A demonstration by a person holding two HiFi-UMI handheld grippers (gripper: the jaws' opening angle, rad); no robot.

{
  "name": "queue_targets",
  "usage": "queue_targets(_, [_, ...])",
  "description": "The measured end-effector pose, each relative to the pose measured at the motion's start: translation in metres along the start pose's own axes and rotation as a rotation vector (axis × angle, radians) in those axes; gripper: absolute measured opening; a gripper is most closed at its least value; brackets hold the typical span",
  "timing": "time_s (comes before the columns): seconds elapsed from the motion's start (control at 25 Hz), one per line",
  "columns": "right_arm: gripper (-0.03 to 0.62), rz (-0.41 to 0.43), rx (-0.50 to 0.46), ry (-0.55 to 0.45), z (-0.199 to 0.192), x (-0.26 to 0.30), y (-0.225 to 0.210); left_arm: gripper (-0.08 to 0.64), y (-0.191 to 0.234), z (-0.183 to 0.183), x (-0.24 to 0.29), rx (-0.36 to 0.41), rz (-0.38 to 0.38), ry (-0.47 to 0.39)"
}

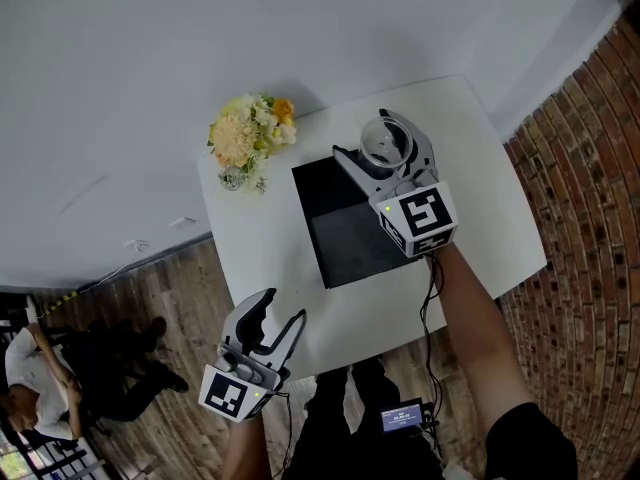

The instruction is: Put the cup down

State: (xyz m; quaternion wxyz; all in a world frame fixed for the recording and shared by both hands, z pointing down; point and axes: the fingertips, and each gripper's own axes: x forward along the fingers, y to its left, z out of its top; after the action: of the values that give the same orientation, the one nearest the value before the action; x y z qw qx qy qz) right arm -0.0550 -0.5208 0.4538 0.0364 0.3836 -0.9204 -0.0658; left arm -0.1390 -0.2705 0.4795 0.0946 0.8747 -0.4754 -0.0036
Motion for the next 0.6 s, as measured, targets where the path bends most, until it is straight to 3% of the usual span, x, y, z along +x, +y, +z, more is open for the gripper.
queue_targets(0.6, [0.383, -0.005, 0.002, -0.014, -0.008, 0.015, -0.003, 0.210, -0.001, -0.003, -0.001, -0.006, 0.011, 0.002])
